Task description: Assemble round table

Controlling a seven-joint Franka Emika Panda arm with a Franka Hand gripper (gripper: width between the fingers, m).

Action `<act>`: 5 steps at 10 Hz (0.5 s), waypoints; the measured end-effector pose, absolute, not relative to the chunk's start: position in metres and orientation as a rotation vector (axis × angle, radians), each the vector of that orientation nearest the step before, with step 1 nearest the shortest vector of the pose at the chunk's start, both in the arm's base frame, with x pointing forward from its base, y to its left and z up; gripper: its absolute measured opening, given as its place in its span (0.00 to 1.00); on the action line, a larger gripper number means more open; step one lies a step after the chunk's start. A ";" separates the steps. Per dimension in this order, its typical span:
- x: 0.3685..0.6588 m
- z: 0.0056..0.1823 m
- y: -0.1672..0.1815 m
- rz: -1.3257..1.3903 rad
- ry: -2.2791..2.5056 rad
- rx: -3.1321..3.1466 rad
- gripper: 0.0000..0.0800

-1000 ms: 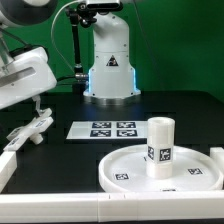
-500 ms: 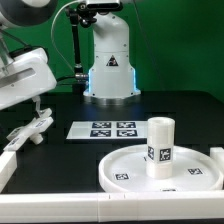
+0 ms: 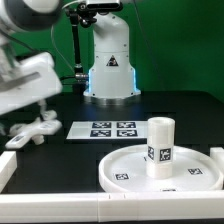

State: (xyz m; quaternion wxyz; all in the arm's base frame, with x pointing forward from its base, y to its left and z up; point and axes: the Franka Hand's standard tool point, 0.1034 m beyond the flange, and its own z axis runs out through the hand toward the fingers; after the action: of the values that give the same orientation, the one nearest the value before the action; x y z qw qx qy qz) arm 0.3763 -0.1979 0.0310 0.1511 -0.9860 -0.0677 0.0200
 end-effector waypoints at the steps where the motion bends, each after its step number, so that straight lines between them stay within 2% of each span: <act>1: 0.381 0.033 -0.203 0.044 -0.192 -2.839 0.81; 5: 0.375 0.028 -0.197 0.065 -0.202 -2.828 0.81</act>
Offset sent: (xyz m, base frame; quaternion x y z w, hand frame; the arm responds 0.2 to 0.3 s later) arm -0.0119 0.0233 -0.0065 0.0096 0.0072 -0.0250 0.9996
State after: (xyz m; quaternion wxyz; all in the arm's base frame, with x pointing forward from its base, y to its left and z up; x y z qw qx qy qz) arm 0.3750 -0.1970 0.0276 0.1521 -0.9856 -0.0705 0.0227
